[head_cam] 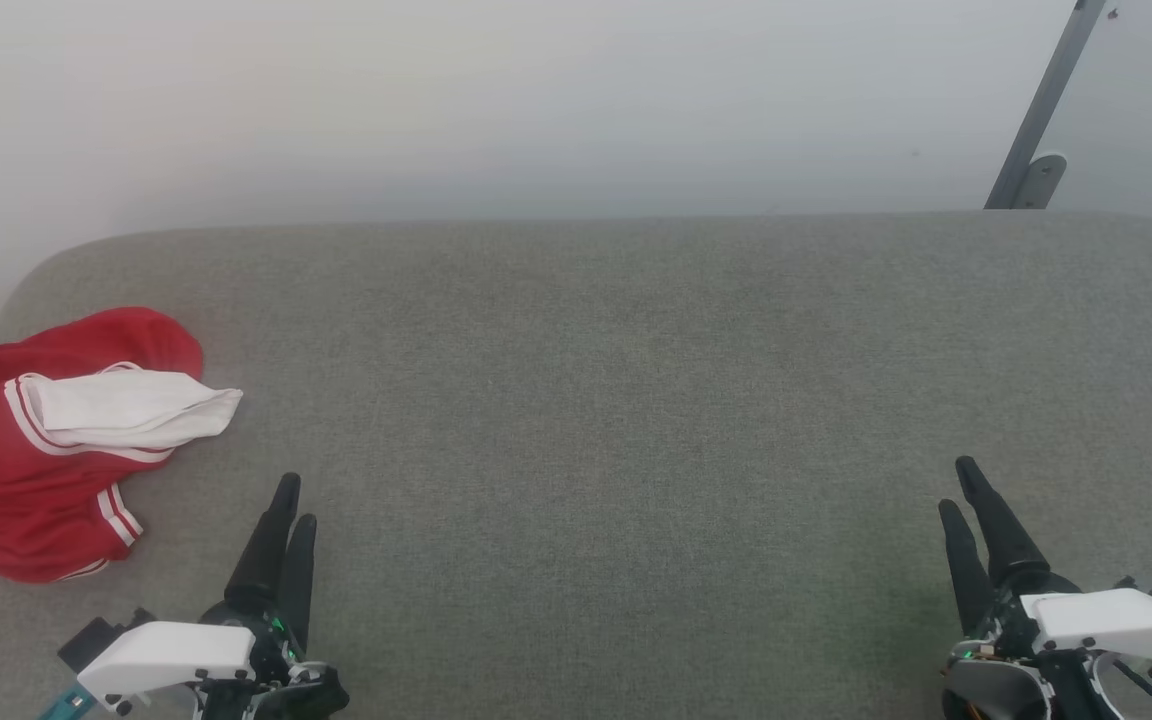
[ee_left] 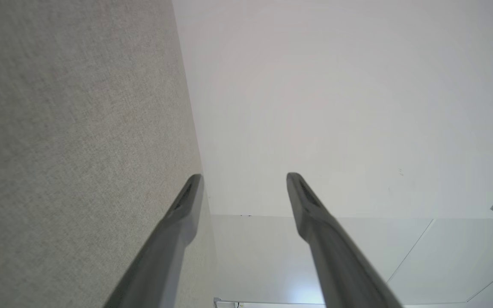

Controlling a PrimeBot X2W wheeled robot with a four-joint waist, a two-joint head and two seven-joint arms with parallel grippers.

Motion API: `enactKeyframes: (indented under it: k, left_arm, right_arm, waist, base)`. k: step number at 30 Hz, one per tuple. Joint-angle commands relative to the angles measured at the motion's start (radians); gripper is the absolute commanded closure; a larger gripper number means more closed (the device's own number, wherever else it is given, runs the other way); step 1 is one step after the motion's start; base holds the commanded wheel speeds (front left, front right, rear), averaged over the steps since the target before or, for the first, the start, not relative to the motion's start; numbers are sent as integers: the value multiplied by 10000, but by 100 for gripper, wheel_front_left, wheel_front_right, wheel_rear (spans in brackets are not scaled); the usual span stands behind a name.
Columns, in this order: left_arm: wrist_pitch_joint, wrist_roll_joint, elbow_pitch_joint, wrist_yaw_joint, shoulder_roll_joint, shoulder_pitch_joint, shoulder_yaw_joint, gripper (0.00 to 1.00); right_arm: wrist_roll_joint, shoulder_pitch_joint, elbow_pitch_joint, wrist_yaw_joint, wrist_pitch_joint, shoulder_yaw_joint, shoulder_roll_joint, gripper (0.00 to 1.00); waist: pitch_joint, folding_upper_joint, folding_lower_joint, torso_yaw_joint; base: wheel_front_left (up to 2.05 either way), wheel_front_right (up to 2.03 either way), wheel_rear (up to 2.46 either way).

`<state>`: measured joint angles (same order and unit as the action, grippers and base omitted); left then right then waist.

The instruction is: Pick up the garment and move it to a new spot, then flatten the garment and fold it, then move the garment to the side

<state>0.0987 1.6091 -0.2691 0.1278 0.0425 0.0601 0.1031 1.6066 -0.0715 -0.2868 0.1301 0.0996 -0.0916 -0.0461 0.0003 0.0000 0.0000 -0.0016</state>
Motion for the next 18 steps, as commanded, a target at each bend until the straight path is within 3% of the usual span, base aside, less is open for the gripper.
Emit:
enactKeyframes:
  k: [1,11,18]
  left_arm:
    - [-37,-55,233,5,38,152,-9,0]
    - [-463,-566,568,-165,182,-1,-159,0]
    - [-883,-1581,717,-375,486,-103,-371,0]
  right_arm:
    - [-74,-257,182,2,-69,55,-27,0]
    - [-512,-408,26,3,-508,539,-135,0]
    - [-1314,-600,-301,4,-885,940,-339,0]
  waist:
    - [-2,0,0,-2]
    - [-67,0,0,-26]
    - [-137,0,0,-43]
  base:
    - [0,0,0]
    - [0,0,0]
    - [0,0,0]
